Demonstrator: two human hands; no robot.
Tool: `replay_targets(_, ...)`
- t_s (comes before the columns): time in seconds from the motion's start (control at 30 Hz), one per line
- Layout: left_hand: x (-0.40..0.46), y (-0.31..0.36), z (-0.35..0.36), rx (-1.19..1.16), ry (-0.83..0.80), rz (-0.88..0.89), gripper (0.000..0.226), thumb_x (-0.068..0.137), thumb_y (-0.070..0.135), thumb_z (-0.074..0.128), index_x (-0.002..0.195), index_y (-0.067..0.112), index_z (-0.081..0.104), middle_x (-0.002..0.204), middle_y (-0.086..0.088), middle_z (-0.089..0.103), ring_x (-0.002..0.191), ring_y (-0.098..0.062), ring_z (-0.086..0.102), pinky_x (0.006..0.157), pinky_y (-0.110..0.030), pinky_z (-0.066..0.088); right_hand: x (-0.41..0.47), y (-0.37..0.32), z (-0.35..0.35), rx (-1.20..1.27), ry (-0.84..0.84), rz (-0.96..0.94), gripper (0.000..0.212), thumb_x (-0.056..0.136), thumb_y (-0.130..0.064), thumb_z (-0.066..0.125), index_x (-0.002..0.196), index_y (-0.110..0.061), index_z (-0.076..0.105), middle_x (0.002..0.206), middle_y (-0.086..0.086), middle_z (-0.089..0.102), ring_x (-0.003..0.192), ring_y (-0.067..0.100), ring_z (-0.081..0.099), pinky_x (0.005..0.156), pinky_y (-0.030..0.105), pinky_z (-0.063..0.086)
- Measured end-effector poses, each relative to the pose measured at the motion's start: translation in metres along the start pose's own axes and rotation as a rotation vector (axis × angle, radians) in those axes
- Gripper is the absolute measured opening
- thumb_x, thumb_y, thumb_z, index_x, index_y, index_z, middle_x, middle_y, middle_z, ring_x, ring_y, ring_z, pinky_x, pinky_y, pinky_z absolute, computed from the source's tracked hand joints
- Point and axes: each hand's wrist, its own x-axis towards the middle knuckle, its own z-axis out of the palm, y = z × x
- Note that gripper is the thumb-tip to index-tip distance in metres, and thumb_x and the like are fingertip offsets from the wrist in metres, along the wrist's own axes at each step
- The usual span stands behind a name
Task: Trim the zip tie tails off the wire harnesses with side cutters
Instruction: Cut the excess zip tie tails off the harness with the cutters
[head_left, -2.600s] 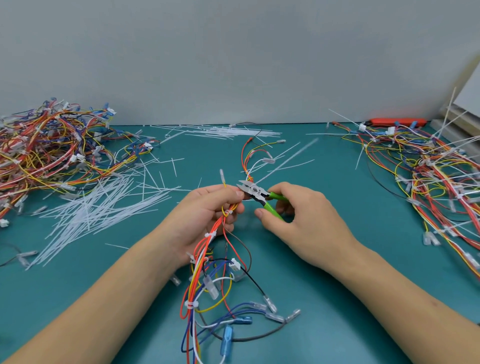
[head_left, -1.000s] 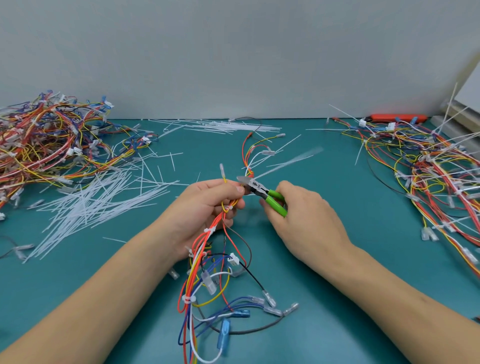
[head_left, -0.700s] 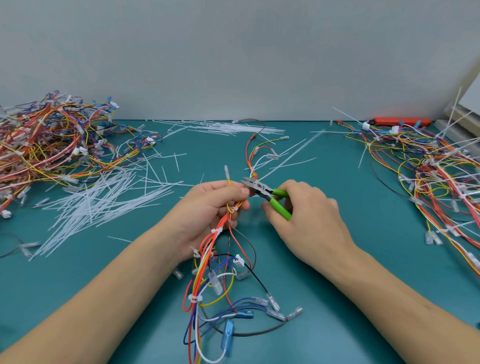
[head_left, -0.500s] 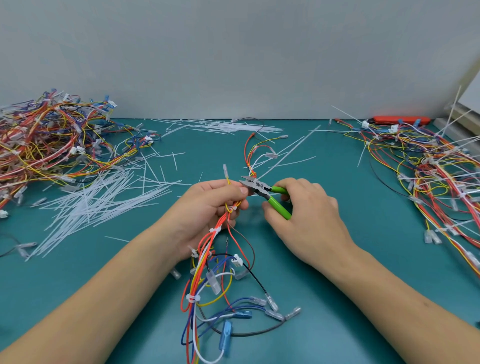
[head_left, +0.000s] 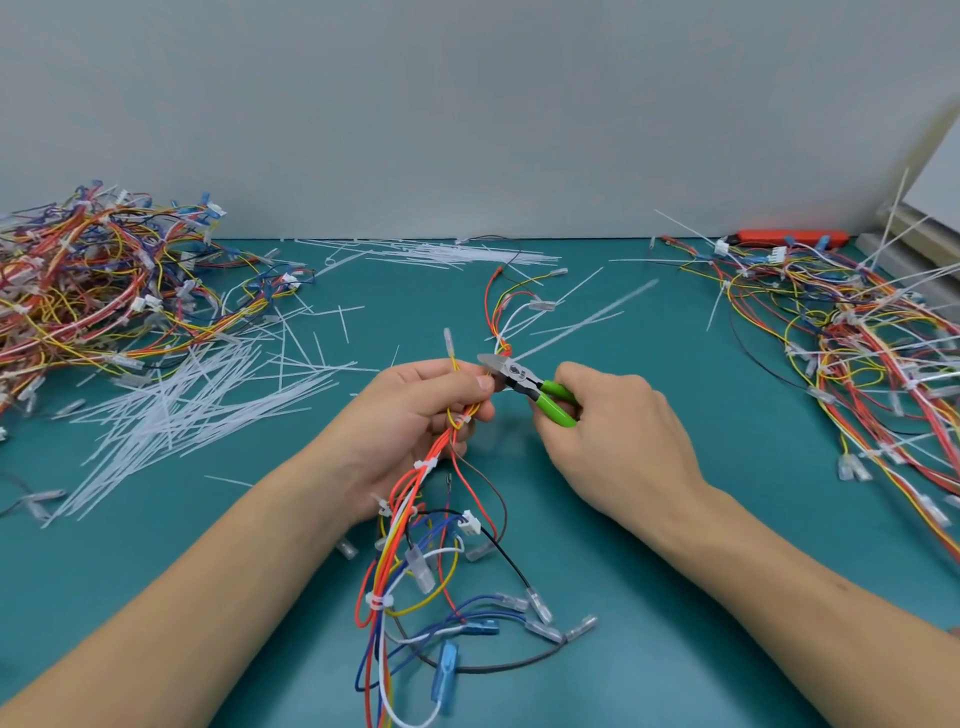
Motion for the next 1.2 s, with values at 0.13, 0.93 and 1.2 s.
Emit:
replay_targets(0.13,-0.0013,0.0004,0.0012,-0.009,0.01,-0.004,0.01,0.083,0.015,0.073,0.091,0.011,0.077,0.07,-0.007,0.065,0.051,-0.012,0.047,0.047,-0.019,0.041,-0.0017,-0.0004,0.0012,0.026,0.011,0.007,0.036,0.093,-0.046,0.059,0.076,-0.019,0.043,0.061,-0.001,0.052,0.062,0.029,0.052,0.055,0.035,0.044)
replay_targets(0.93,0.0015,-0.0011,-0.0017,-0.002,0.017,-0.024,0.018,0.091,0.011,0.067,0.103,-0.001,0.075,0.07,-0.006,0.065,0.05,-0.011,0.047,0.047,-0.019,0.041,0.0011,0.0004,0.0004,0.006,0.013,-0.013,0.03,0.09,-0.04,0.058,0.076,-0.019,0.041,0.059,0.001,0.05,0.063,0.03,0.051,0.054,0.035,0.041)
replay_targets(1.2,0.0017,-0.0027,-0.0023,-0.003,0.022,-0.018,0.02,0.092,0.011,0.067,0.104,-0.004,0.074,0.071,-0.006,0.066,0.05,-0.012,0.047,0.046,-0.019,0.041,-0.0005,0.0004,0.0014,0.021,-0.005,-0.057,0.019,0.094,-0.044,0.061,0.087,-0.032,0.049,0.08,-0.012,0.054,0.086,0.019,0.05,0.077,0.039,0.039)
